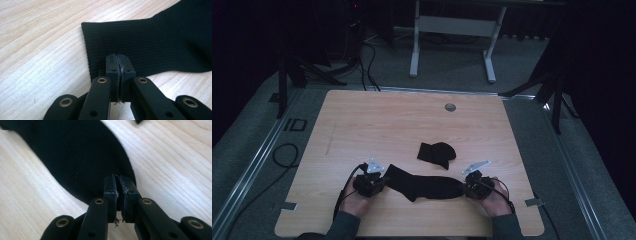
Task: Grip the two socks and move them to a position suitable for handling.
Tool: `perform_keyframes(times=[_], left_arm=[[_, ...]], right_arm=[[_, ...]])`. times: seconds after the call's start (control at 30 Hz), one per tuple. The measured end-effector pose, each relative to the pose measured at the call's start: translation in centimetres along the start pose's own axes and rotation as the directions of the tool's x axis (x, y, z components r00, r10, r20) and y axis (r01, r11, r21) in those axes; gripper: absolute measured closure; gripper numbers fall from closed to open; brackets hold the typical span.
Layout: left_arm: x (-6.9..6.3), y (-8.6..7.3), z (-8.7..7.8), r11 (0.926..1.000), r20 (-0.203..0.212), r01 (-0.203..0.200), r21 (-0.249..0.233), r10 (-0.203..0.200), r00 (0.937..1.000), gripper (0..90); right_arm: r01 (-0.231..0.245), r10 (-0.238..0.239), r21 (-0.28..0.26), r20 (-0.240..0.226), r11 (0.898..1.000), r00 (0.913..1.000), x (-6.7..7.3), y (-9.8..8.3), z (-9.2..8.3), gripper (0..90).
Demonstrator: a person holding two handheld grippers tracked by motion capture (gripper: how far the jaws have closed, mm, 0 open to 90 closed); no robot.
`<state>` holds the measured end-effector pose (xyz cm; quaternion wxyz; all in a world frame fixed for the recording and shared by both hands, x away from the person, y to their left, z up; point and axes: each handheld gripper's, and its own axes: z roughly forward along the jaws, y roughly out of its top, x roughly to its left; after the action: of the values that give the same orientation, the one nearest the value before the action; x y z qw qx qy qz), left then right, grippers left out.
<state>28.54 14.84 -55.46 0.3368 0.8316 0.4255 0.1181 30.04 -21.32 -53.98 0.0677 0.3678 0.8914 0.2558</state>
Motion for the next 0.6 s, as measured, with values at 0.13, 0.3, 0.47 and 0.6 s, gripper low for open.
perform_keyframes(times=[0.13, 0.3, 0.47, 0.6], left_arm=[[0.0, 0.1, 0.1, 0.9999, 0.002, -0.011, -0.007, 0.011, 0.9999, 86.4], [0.1, 0.4, -0.4, 0.9972, 0.028, -0.035, -0.065, 0.037, 0.9989, 77.8], [0.9, 0.5, -0.8, 0.9937, 0.017, 0.006, -0.112, -0.004, 0.9998, 71.1], [1.7, 0.6, -0.9, 0.9894, -0.010, 0.047, -0.137, -0.049, 0.9987, 68.5]], right_arm=[[-0.010, 0.010, -0.008, 0.002, 1.000, 1.0000, -0.3, -0.1, 0.0, 83.2], [0.000, 0.000, -0.011, 0.002, 1.000, 1.0000, -0.3, 0.0, 0.0, 81.2], [0.004, -0.003, -0.012, 0.004, 1.000, 1.0000, -0.2, 0.1, 0.1, 79.8], [0.004, -0.004, -0.013, 0.009, 1.000, 1.0000, -0.1, 0.2, 0.1, 78.0]])
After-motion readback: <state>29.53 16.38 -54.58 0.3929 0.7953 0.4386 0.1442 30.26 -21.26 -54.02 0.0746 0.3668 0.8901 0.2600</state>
